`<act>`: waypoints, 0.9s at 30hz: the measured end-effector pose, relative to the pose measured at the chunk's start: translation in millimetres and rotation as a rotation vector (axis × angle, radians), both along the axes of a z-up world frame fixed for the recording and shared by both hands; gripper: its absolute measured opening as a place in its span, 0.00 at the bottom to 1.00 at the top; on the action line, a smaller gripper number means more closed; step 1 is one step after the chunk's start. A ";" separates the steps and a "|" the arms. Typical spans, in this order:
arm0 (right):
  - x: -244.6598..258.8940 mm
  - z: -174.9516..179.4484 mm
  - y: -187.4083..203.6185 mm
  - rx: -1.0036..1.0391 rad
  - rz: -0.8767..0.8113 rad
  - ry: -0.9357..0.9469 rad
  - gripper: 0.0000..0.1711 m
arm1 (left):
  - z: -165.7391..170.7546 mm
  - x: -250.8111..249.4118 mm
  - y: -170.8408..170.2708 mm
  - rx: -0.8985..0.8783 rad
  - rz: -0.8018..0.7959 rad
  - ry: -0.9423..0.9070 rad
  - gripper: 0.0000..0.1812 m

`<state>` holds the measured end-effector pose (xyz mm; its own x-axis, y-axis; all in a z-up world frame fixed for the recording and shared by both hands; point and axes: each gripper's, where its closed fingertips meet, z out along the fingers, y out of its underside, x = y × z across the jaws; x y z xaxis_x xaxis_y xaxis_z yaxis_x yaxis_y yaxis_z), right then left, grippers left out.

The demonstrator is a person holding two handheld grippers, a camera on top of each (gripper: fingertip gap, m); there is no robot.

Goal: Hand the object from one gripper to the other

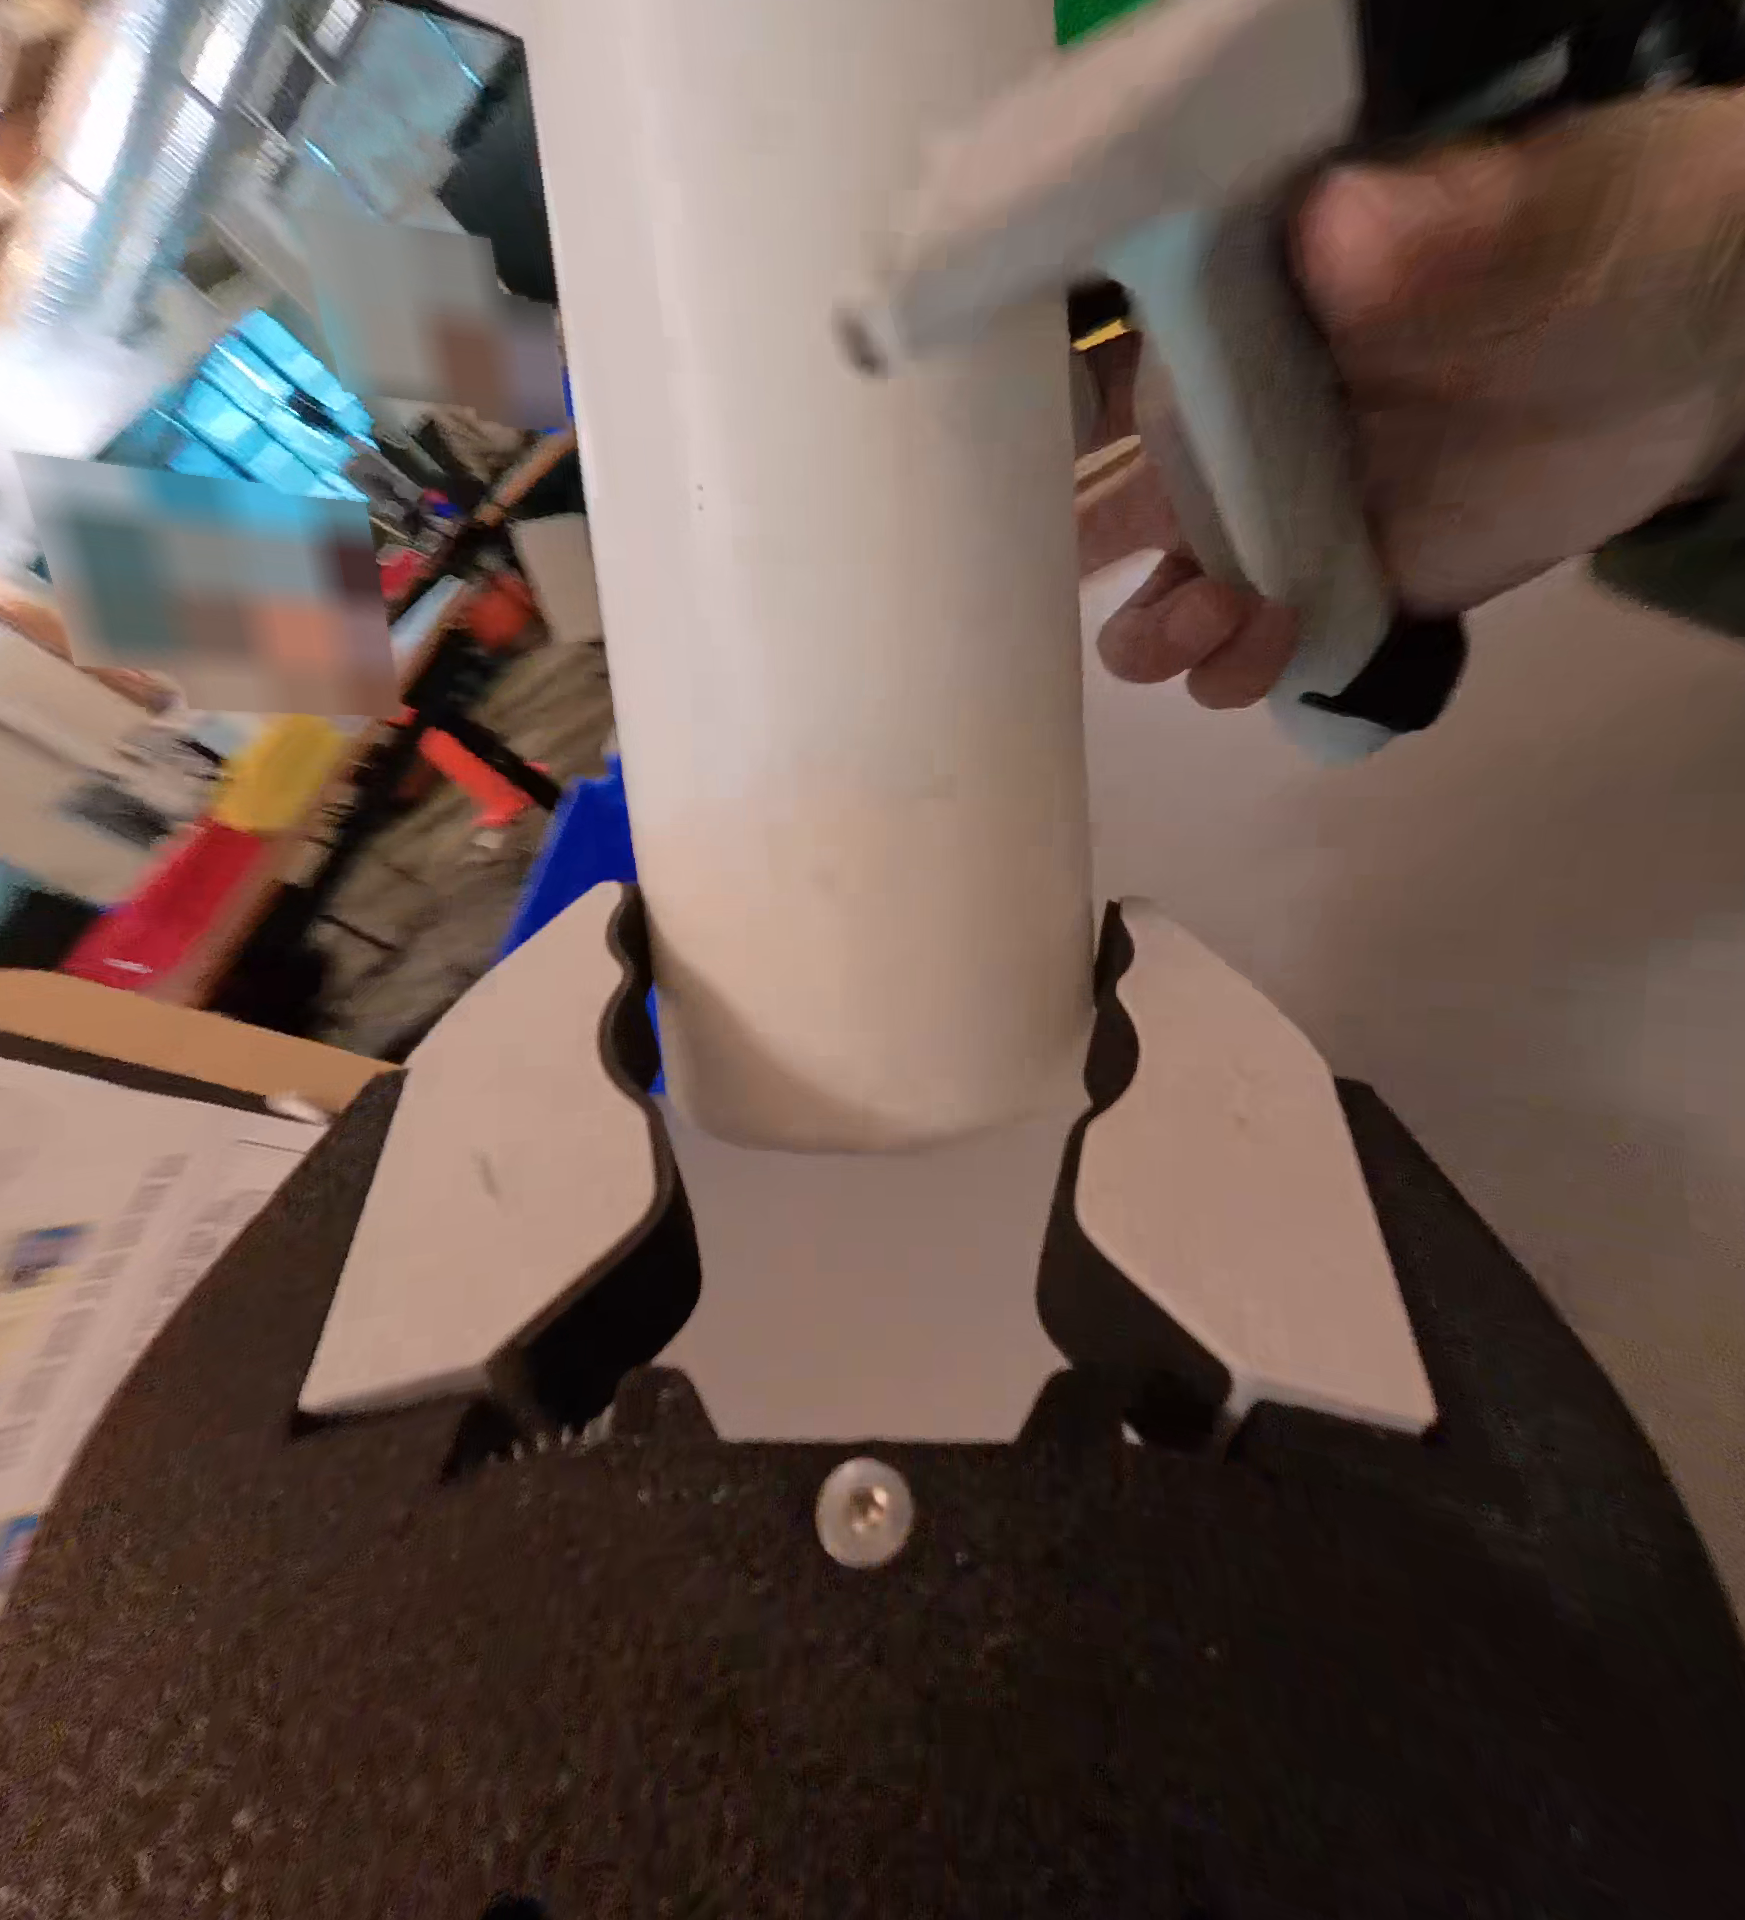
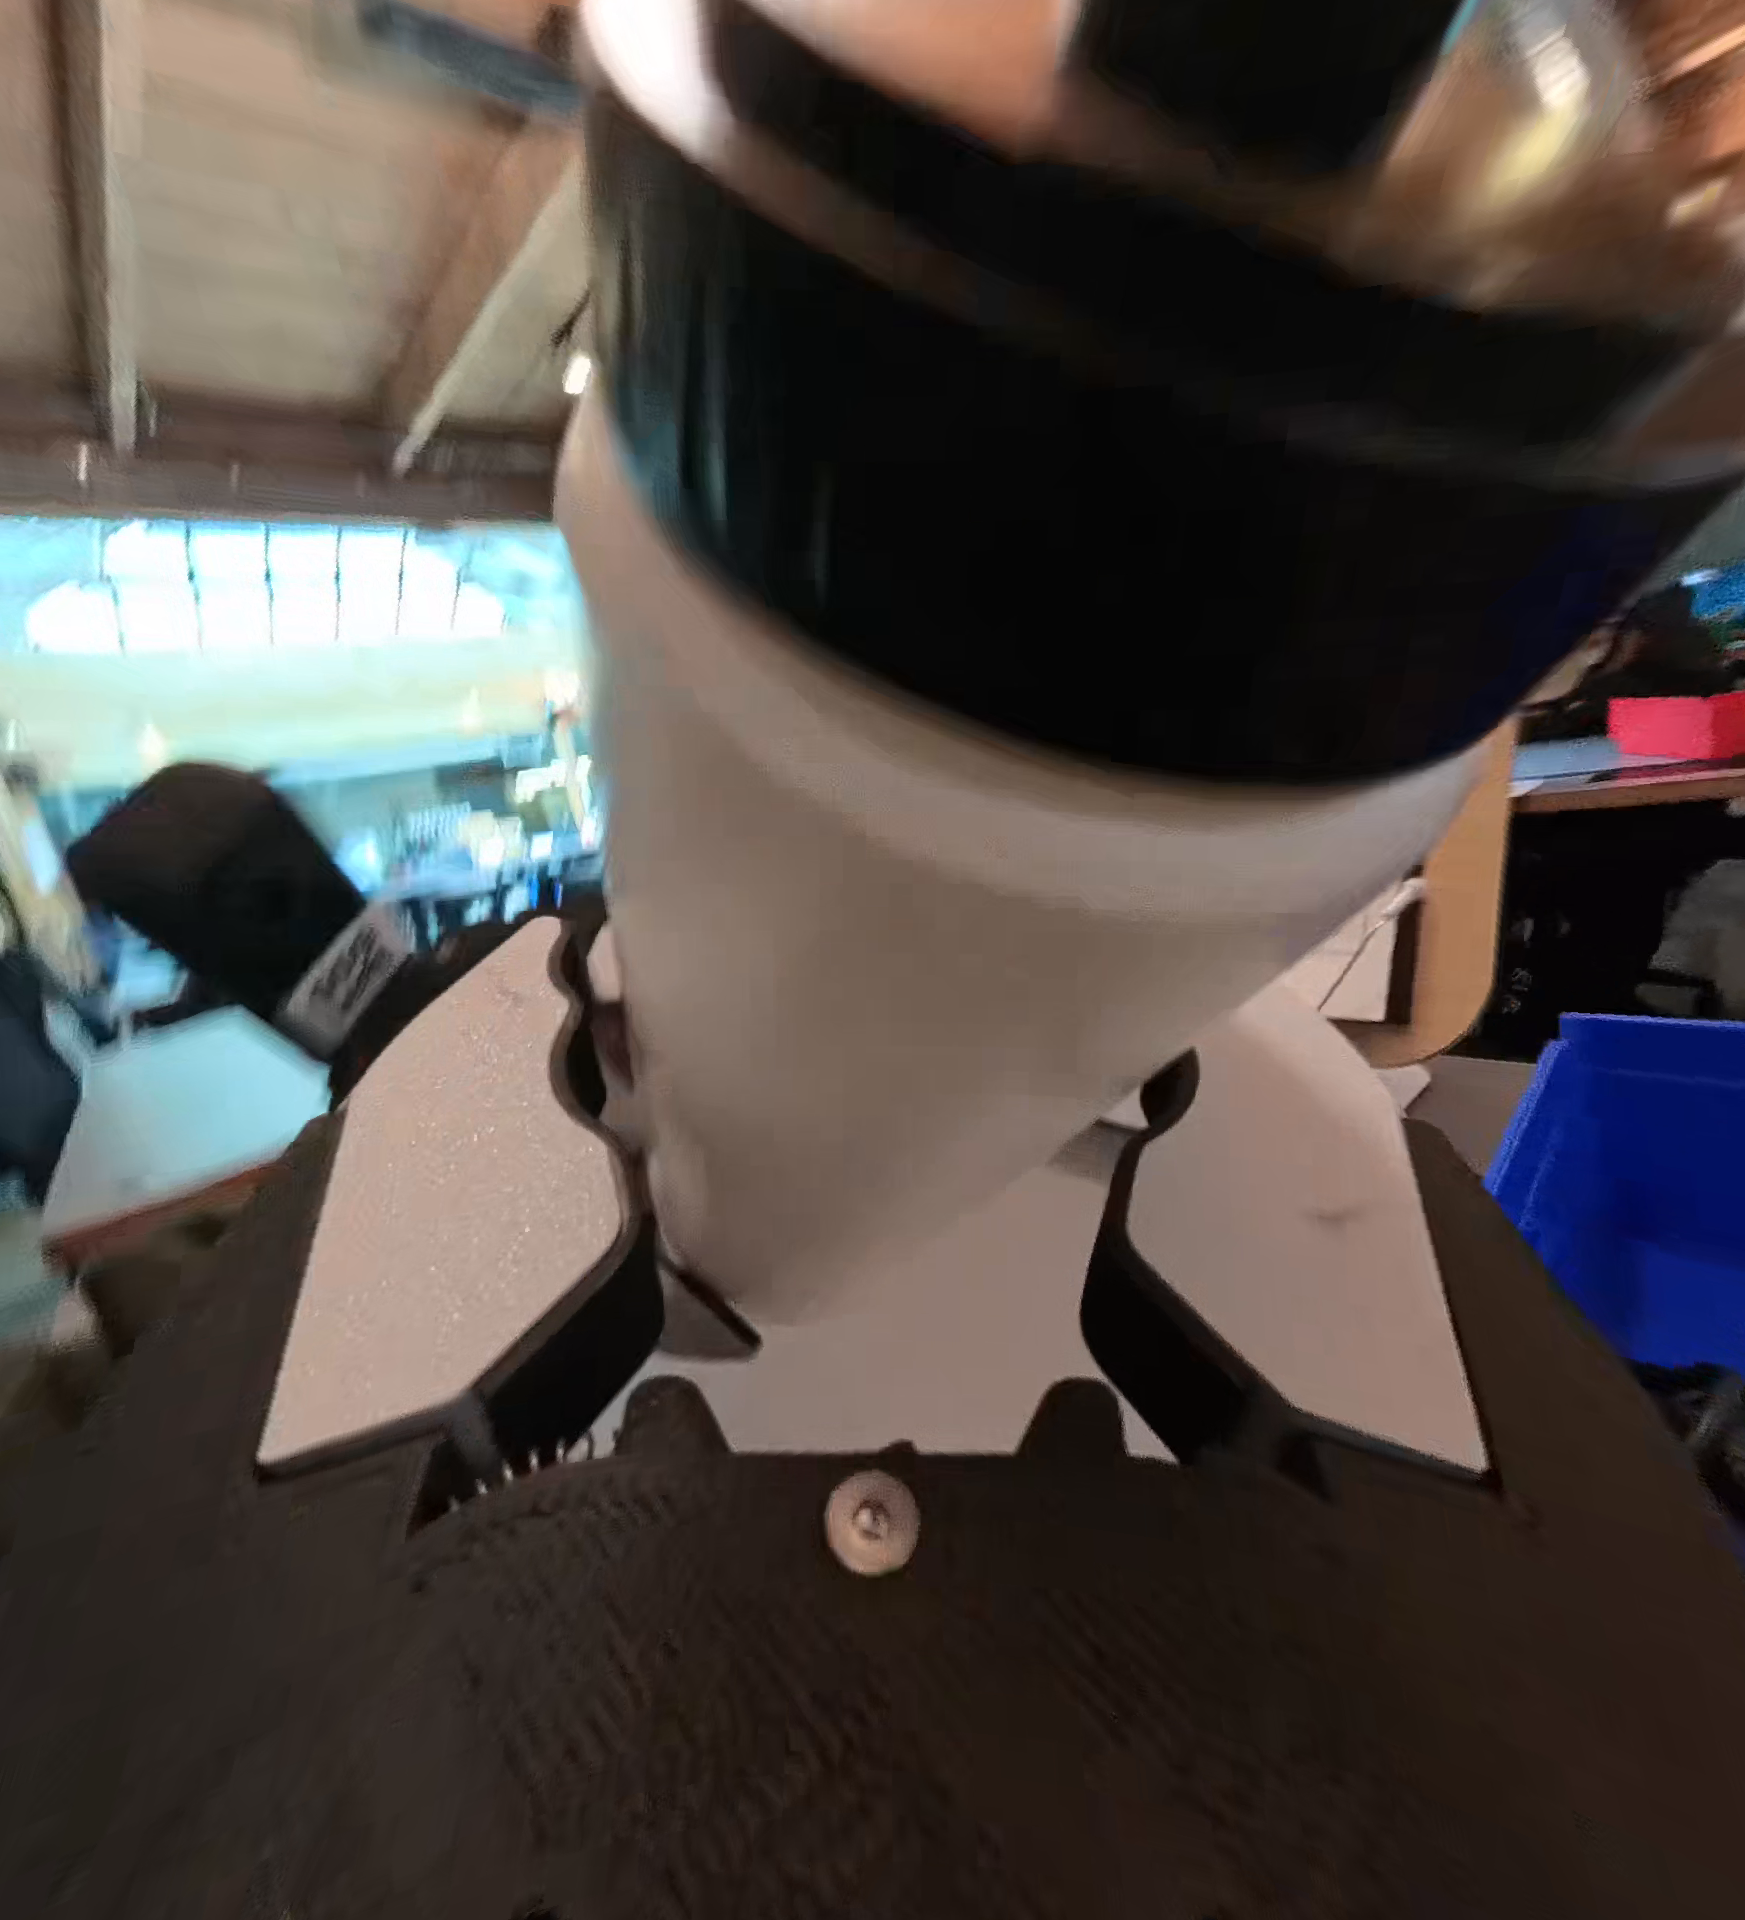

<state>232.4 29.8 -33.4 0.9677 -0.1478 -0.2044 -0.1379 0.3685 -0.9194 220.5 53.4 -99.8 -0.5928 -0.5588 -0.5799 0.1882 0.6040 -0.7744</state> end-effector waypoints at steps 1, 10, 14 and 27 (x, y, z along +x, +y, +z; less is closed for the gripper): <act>6.9 4.6 -4.5 0.064 -0.029 0.062 0.59 | 5.5 1.0 -0.3 0.036 0.023 -0.075 0.45; 12.7 11.6 -10.9 0.294 0.111 0.254 0.57 | 31.8 -3.9 -13.7 0.084 0.080 -0.404 0.46; 13.4 21.9 -32.2 0.433 0.234 0.269 0.57 | 41.3 -10.3 -20.7 -0.429 -0.074 -0.015 0.60; -39.9 -10.3 -21.1 0.045 0.460 -0.089 0.57 | -11.0 -62.9 -55.3 -0.772 -0.619 1.054 0.55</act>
<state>192.5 8.7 -43.7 0.9447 0.3074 -0.1141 -0.2176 0.3275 -0.9194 157.5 -1.9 -110.8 -0.8044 -0.0244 0.5936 -0.5940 0.0137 -0.8043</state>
